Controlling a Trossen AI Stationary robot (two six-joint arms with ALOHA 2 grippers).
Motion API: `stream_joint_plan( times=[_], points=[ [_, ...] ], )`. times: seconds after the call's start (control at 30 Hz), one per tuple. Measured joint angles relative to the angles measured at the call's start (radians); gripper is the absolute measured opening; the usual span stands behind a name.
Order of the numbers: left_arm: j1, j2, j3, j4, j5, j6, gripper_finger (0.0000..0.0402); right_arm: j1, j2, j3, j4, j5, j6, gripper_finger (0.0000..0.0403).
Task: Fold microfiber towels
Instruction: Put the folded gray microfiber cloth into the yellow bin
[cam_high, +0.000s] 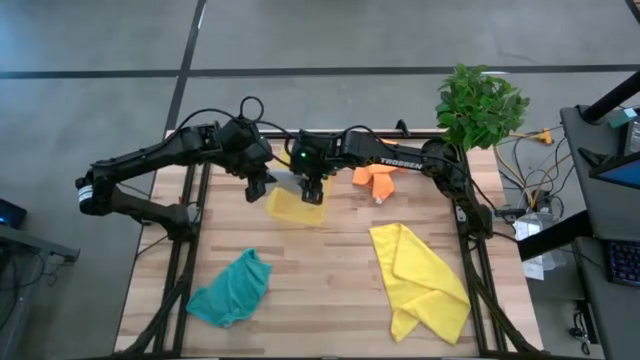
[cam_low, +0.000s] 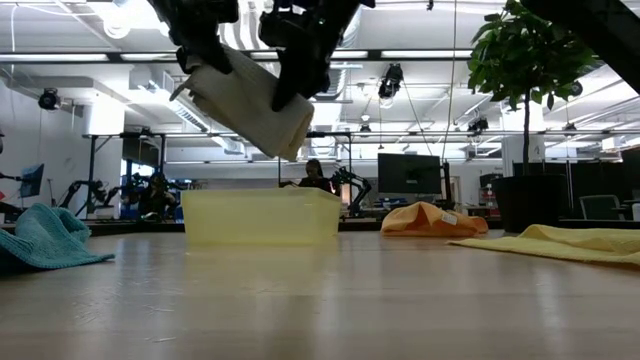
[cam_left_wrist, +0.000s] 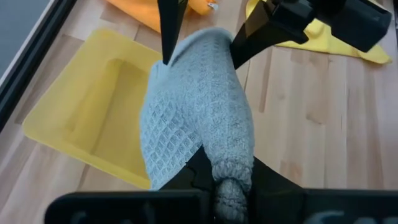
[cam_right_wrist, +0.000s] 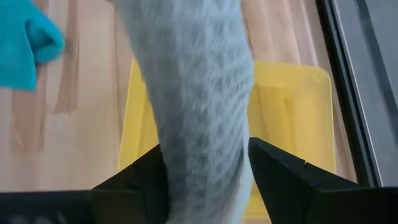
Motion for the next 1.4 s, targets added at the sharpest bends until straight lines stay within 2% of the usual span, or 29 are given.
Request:
stream_joint_plan(
  times=[0.17, 0.3, 0.43, 0.7, 0.97, 1.2, 1.3, 1.4],
  points=[
    [0.000, 0.000, -0.001, 0.000, 0.025, 0.016, 0.0004, -0.004, 0.000, 0.000, -0.034, -0.001, -0.044, 0.0157],
    [0.000, 0.000, -0.004, 0.002, 0.032, 0.048, 0.0004, -0.016, -0.004, 0.000, -0.052, -0.009, -0.073, 0.0093],
    [0.000, 0.000, -0.010, -0.003, 0.013, 0.154, 0.0004, -0.026, -0.017, 0.000, -0.077, -0.024, -0.112, 0.0023],
    [0.002, 0.053, -0.019, 0.020, -0.191, 0.361, 0.0004, -0.083, -0.035, 0.000, -0.118, -0.091, -0.143, 0.0020],
    [0.035, 0.169, -0.075, 0.198, -0.206, 0.356, 0.0004, -0.163, -0.010, -0.002, -0.177, -0.131, -0.187, 0.0019],
    [0.139, 0.213, -0.121, 0.377, -0.206, 0.337, 0.0004, -0.215, -0.001, -0.036, -0.141, -0.106, -0.247, 0.0018],
    [0.205, 0.229, -0.136, 0.462, -0.147, 0.337, 0.0004, -0.236, 0.000, -0.065, -0.126, -0.098, -0.272, 0.0018],
    [0.276, 0.253, -0.151, 0.490, 0.025, 0.308, 0.0004, -0.255, 0.000, -0.098, -0.112, -0.126, -0.295, 0.0018]
  ],
)
